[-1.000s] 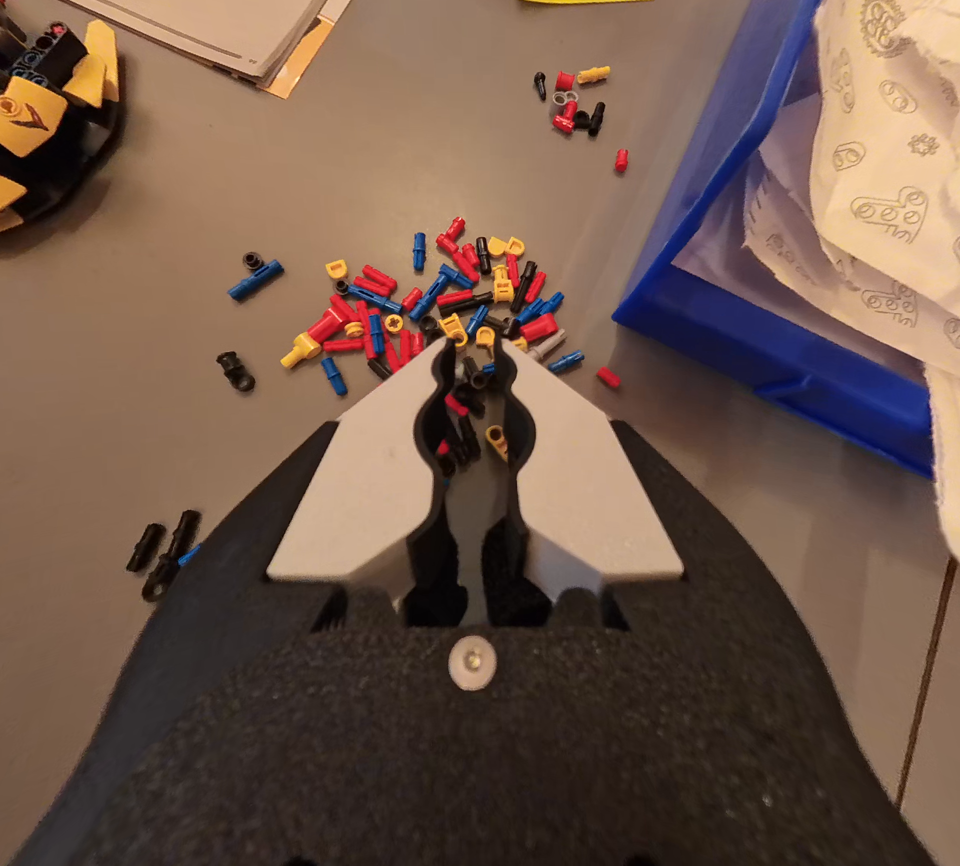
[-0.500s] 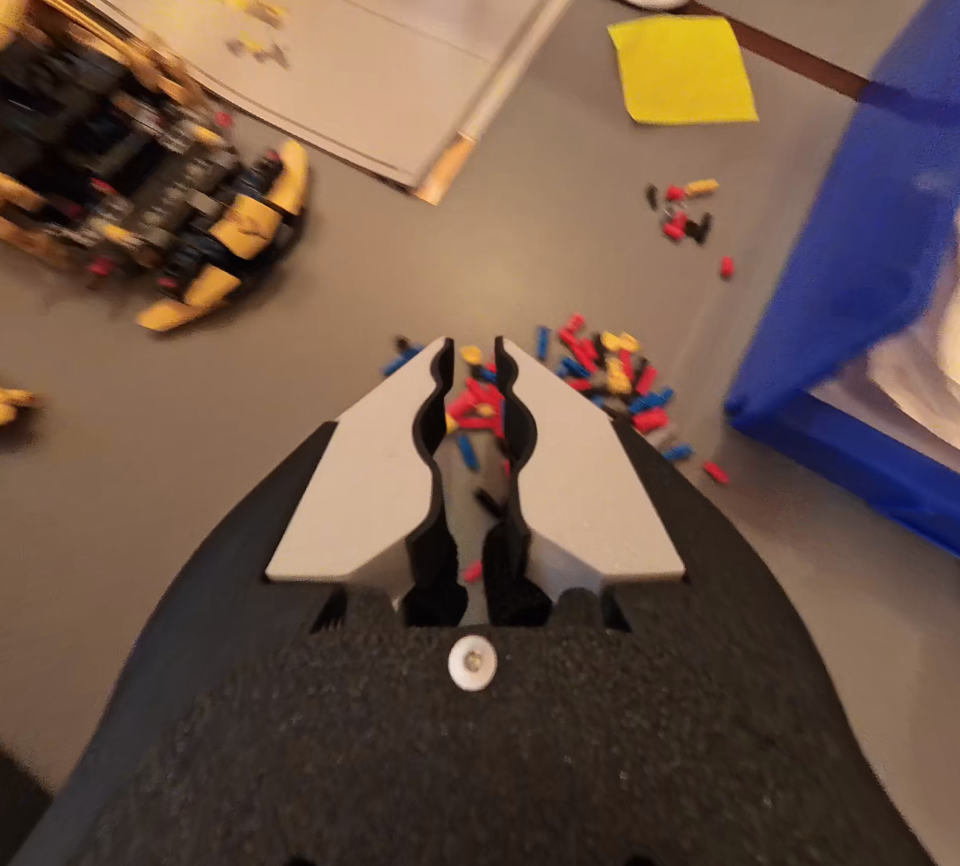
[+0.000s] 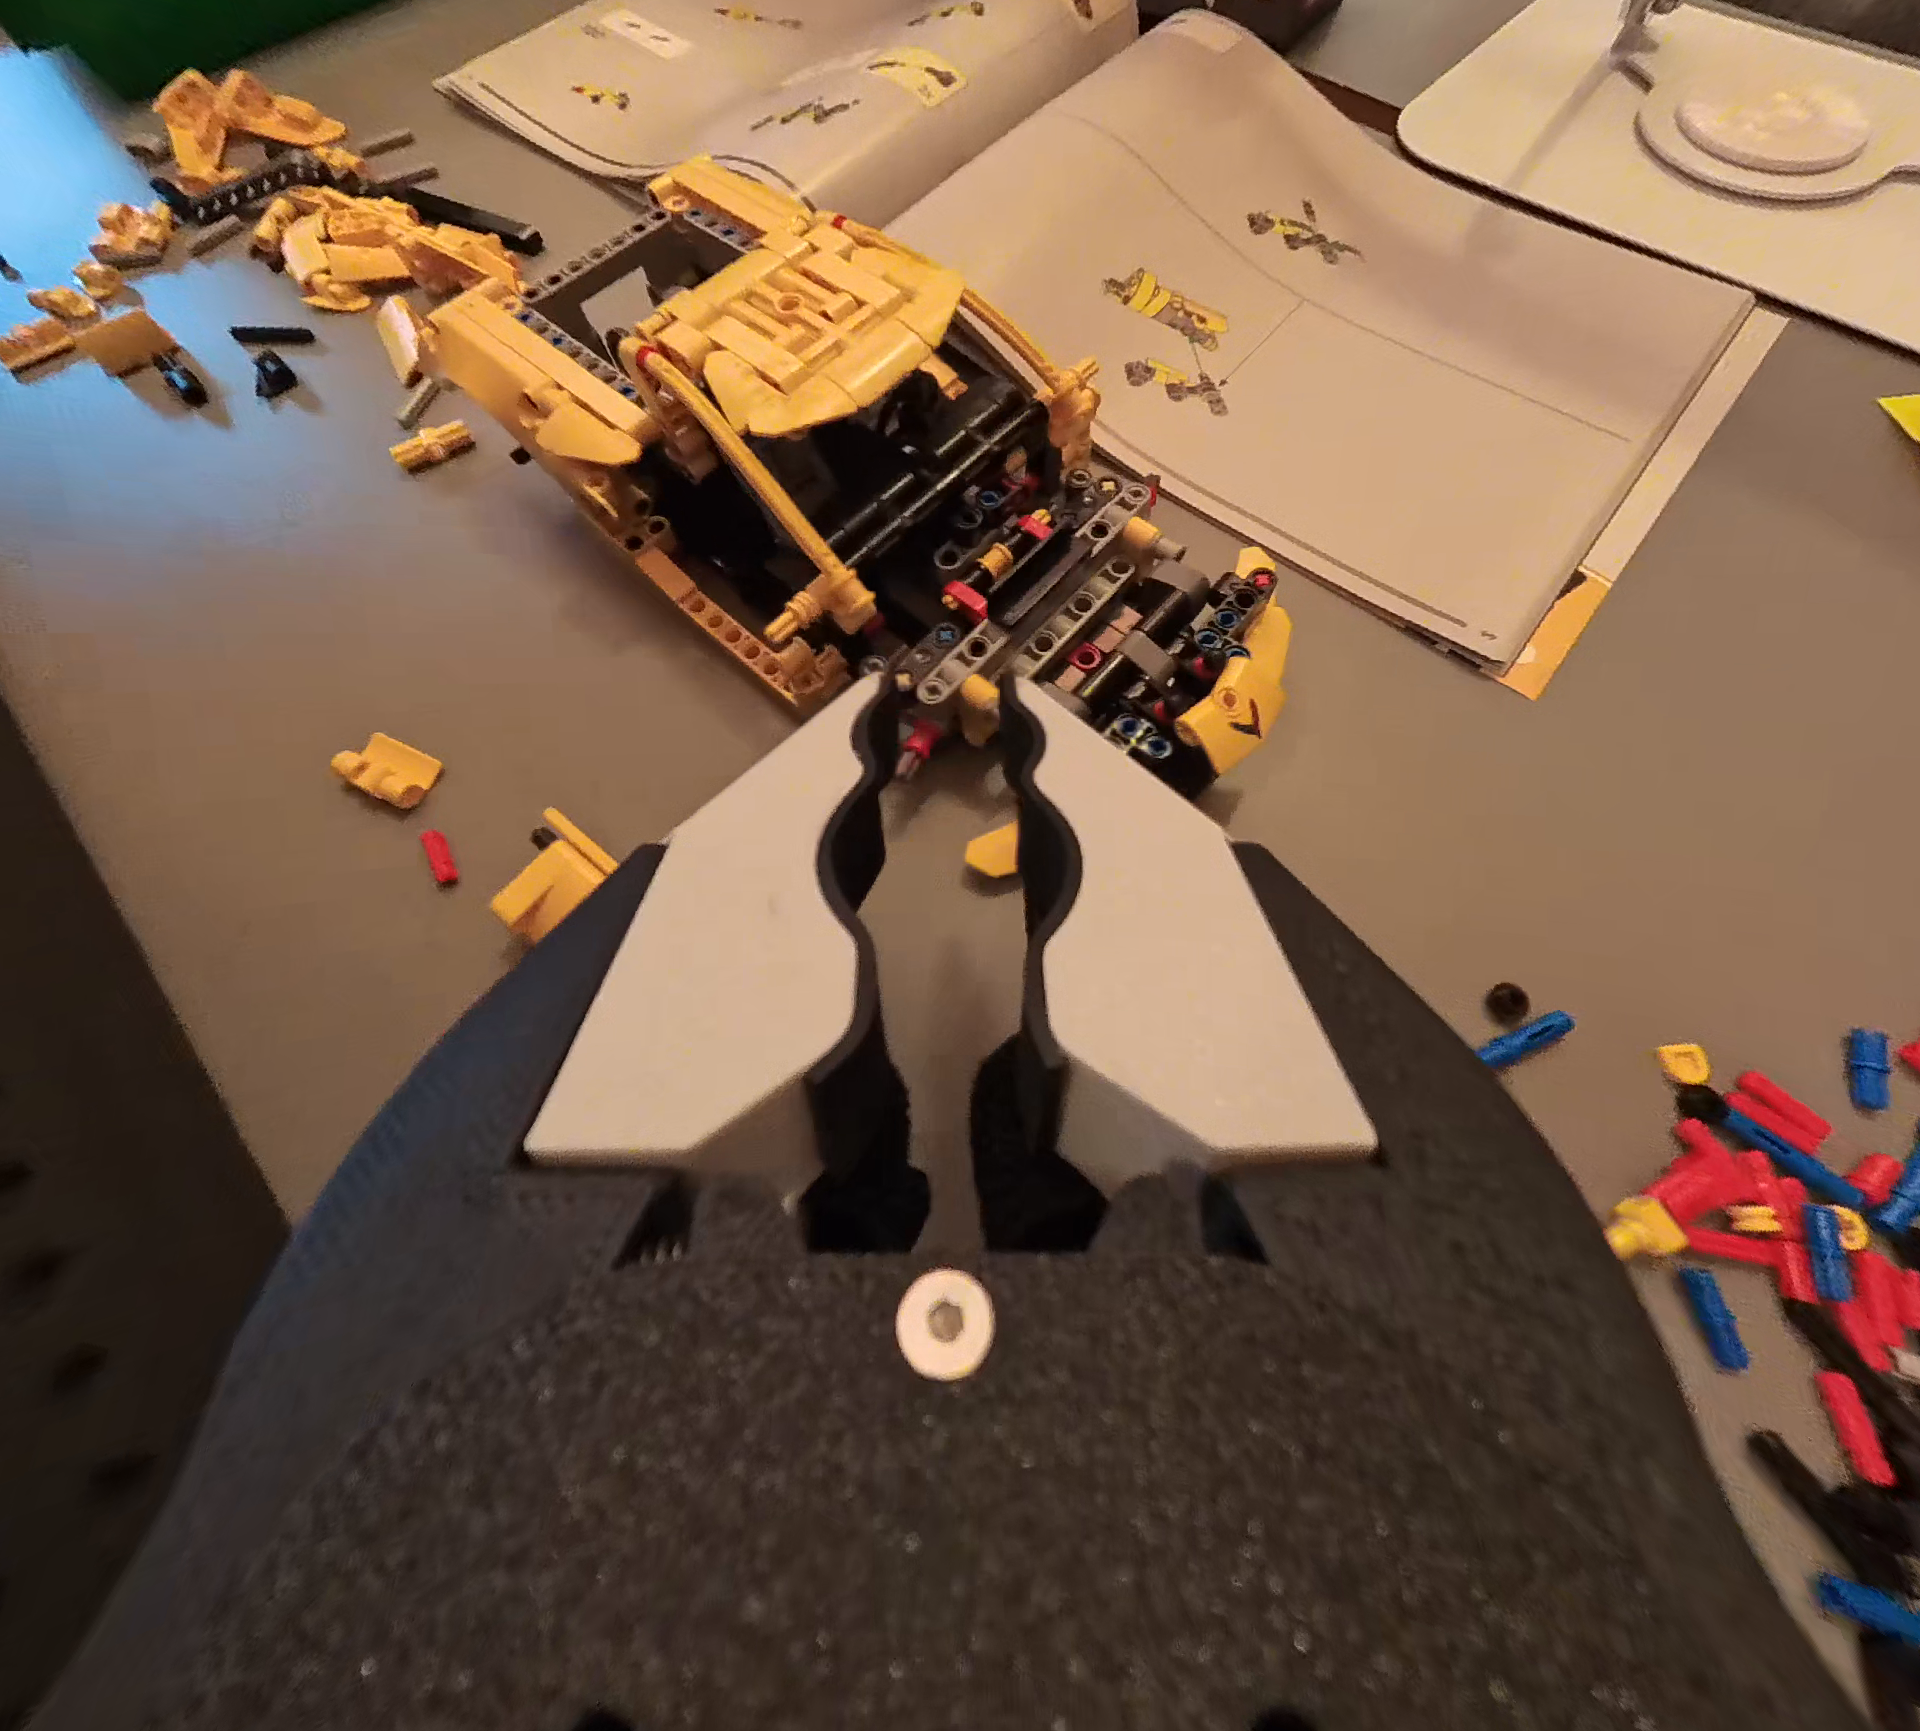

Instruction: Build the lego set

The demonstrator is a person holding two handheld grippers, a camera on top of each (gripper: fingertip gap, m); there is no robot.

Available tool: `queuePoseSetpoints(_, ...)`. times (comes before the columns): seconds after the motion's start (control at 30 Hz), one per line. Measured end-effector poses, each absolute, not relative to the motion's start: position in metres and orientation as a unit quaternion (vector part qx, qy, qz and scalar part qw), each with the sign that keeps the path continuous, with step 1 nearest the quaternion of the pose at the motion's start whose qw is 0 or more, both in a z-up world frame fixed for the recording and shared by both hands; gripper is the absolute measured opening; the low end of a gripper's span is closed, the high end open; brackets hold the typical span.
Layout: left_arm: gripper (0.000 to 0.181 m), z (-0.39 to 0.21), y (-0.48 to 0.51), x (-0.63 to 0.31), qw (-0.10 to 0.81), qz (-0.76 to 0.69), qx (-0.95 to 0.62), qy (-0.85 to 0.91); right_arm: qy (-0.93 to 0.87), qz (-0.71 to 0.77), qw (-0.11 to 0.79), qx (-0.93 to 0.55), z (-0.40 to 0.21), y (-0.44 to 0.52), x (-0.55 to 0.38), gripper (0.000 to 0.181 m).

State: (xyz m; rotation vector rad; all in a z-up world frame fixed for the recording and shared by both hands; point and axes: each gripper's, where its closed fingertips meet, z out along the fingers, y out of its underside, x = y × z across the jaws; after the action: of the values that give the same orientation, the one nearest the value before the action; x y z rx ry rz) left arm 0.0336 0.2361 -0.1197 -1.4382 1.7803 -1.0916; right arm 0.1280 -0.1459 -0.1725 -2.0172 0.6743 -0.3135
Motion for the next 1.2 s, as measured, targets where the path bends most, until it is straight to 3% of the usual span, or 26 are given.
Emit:
queuePoseSetpoints(0.23,0.027,-0.171,0.221,-0.046,0.241,-0.346,-0.532,0.734,0.304,-0.109,0.534,-0.782,-0.165,-0.132,0.121,0.018)
queuePoseSetpoints(0.5,0.027,-0.215,0.236,-0.061,0.231,-0.272,-0.581,0.731,0.277,-0.087,0.585,-0.758,-0.157,-0.126,0.112,0.016)
queuePoseSetpoints(0.87,0.027,-0.210,0.294,-0.075,0.269,-0.221,-0.632,0.693,0.269,-0.094,0.566,-0.773,-0.167,-0.122,0.112,0.016)
queuePoseSetpoints(1.2,0.026,-0.208,0.275,-0.030,0.263,-0.262,-0.609,0.701,0.271,-0.101,0.565,-0.773,-0.167,-0.124,0.114,0.015)
